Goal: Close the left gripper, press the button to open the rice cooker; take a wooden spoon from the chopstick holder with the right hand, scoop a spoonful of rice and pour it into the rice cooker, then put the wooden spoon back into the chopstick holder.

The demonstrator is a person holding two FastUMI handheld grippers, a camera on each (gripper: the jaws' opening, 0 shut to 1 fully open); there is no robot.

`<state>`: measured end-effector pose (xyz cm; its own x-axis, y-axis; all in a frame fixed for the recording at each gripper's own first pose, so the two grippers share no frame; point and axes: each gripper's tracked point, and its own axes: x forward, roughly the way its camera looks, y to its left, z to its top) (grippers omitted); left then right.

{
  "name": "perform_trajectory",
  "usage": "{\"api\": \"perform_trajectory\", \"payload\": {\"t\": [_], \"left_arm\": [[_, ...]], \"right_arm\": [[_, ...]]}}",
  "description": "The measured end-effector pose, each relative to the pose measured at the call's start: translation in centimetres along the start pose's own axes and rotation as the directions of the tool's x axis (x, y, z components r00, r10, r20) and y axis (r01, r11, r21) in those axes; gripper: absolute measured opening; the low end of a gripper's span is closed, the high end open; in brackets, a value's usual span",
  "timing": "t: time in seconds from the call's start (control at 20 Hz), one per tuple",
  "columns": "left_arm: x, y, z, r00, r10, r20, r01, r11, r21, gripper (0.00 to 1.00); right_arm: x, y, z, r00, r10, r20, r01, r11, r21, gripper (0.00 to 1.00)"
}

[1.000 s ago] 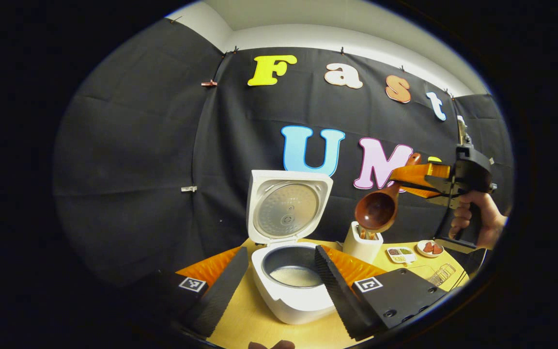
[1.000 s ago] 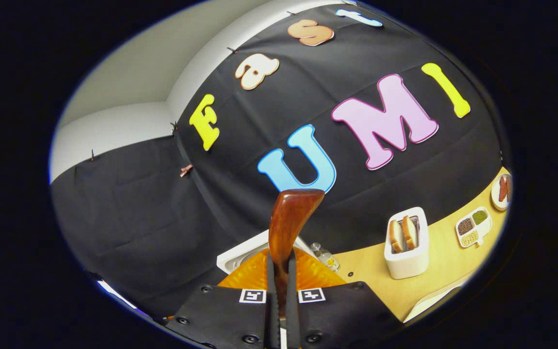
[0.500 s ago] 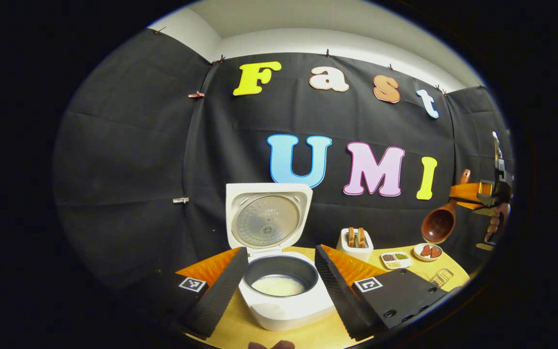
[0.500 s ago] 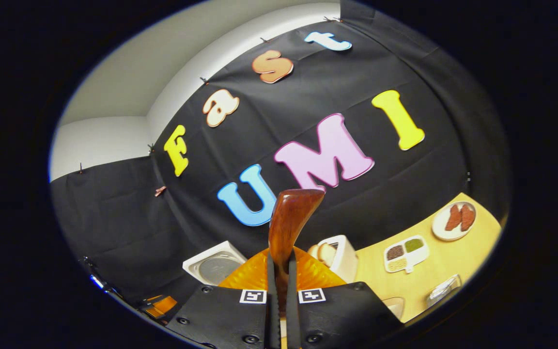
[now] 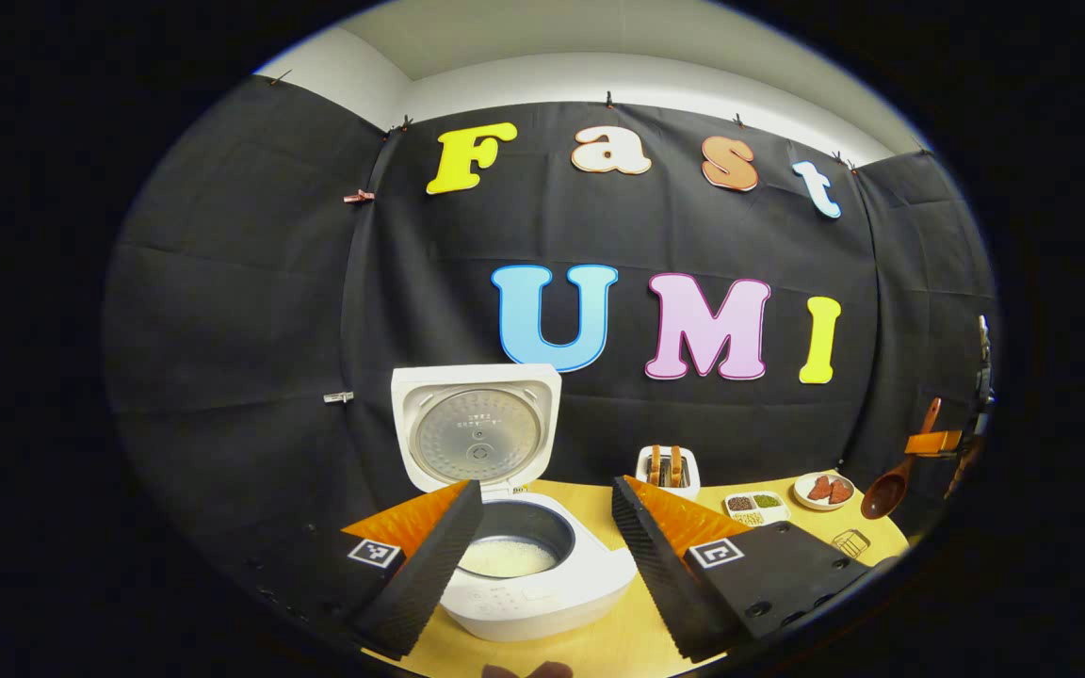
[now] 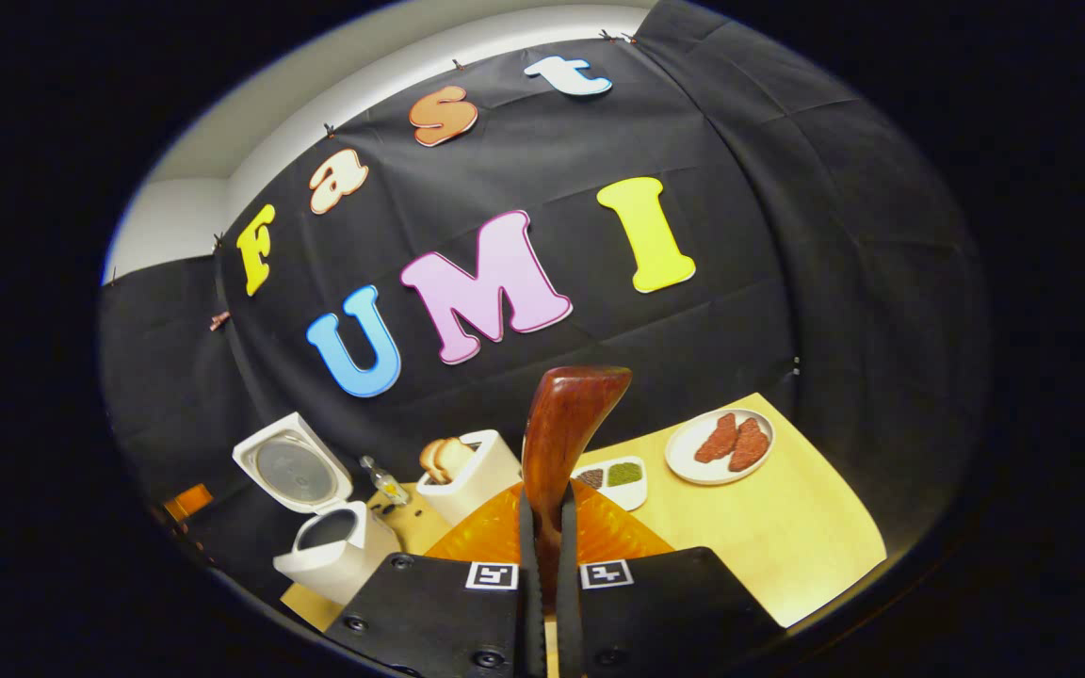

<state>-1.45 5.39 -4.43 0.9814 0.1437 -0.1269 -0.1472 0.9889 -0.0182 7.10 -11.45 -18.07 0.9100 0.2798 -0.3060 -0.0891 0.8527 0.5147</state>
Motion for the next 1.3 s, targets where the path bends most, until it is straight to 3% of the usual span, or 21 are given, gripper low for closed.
{"api": "perform_trajectory", "payload": {"t": [0.4,0.8,0.95,1.05,1.15,1.25,1.3], "left_arm": [[-0.4,-2.0,0.9,1.000,0.028,-0.009,-0.028,0.999,0.028,0.95],[-0.1,-1.2,1.7,0.999,0.047,-0.005,-0.047,0.998,0.032,0.95],[0.1,-0.9,2.1,0.999,0.047,0.005,-0.047,0.998,0.028,0.95],[0.6,-0.5,2.8,0.999,0.048,0.022,-0.049,0.998,0.025,0.95],[1.2,-0.4,3.4,0.998,0.043,0.037,-0.044,0.999,0.019,0.95],[2.3,0.0,4.5,0.997,0.040,0.060,-0.041,0.999,0.022,0.95],[2.9,0.0,5.1,0.997,0.037,0.073,-0.039,0.999,0.024,0.95]], "right_arm": [[3.1,-5.8,-8.4,0.986,-0.074,-0.146,0.064,0.995,-0.072,0.09],[4.6,-9.1,-13.7,0.963,-0.132,-0.236,0.140,0.990,0.017,0.10],[4.5,-8.8,-14.2,0.963,-0.107,-0.248,0.127,0.989,0.068,0.13],[4.5,-9.4,-13.7,0.961,-0.127,-0.247,0.153,0.984,0.089,0.16],[4.2,-10.1,-13.5,0.958,-0.159,-0.240,0.184,0.979,0.085,0.29],[3.4,-10.1,-13.2,0.955,-0.181,-0.235,0.203,0.977,0.070,0.30],[2.9,-10.4,-13.2,0.953,-0.198,-0.231,0.217,0.975,0.058,0.65]]}}
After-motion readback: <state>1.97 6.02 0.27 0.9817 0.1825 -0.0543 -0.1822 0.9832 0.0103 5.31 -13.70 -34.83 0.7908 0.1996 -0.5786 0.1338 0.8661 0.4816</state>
